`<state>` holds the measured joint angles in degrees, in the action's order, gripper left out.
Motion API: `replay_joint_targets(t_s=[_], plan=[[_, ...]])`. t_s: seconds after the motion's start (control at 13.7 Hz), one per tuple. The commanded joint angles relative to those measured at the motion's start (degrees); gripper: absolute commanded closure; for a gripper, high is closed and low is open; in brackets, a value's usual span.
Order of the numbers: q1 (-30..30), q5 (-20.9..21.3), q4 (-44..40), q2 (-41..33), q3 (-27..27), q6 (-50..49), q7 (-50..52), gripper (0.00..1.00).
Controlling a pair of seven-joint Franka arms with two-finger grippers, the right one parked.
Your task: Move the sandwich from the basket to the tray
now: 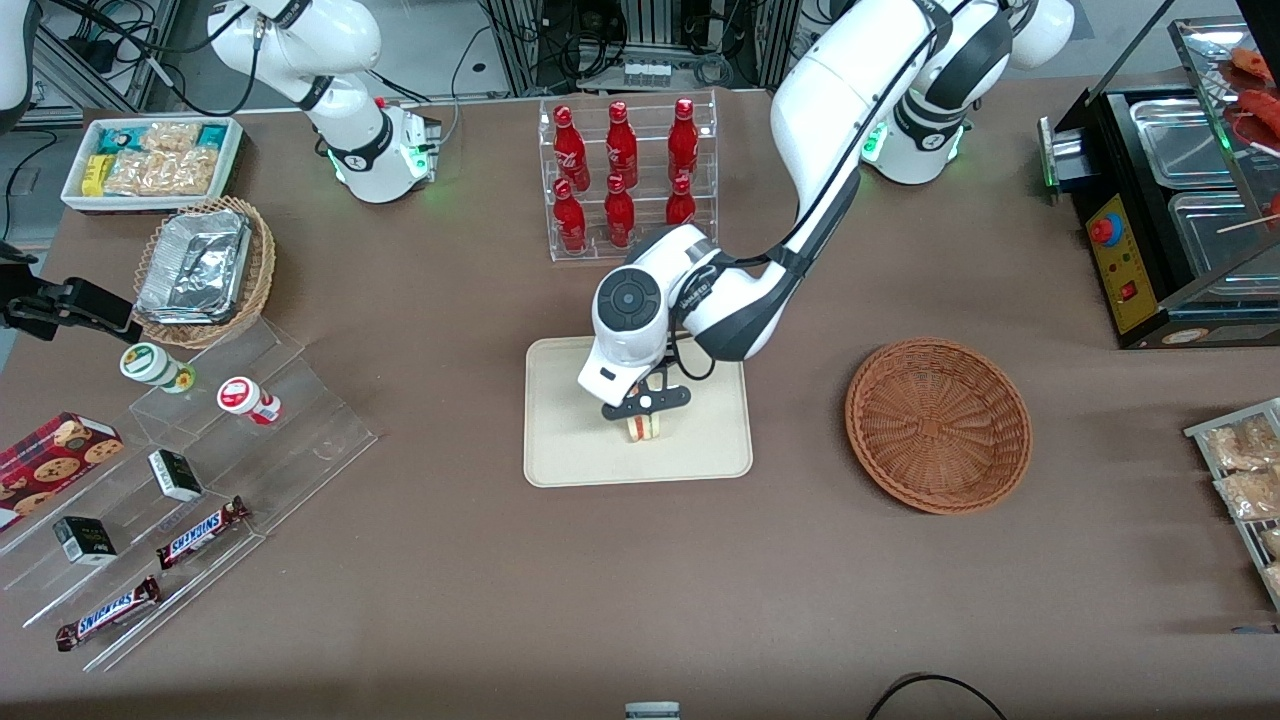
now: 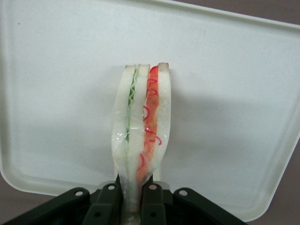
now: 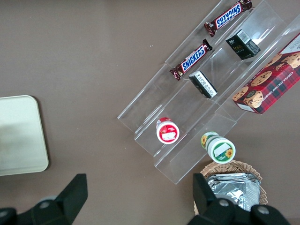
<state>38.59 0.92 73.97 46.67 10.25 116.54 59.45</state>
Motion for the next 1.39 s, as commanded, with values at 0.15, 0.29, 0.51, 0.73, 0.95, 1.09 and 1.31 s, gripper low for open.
replay_joint_targets(t_s=[0.15, 0.29, 0.51, 0.73, 0.95, 1.09, 1.31], plan=[[0.6, 0.1, -1.7, 2.4, -0.9, 3.4, 2.9, 0.01], [0.6, 0.0, -2.0, 1.5, -1.0, 3.1, 2.8, 0.00], [0.4, 0.1, -2.4, -1.7, -1.2, 0.7, 2.3, 0.00], [-1.5, 0.0, -6.4, -4.0, -1.2, -7.9, -5.8, 0.00], [-5.5, 0.3, -6.5, -8.1, -1.3, -13.9, -11.1, 0.00], [-11.0, 0.2, -3.2, -11.8, -1.2, -18.9, -20.2, 0.00], [-18.6, 2.1, 7.6, -19.8, -1.2, -18.5, -32.3, 0.00]])
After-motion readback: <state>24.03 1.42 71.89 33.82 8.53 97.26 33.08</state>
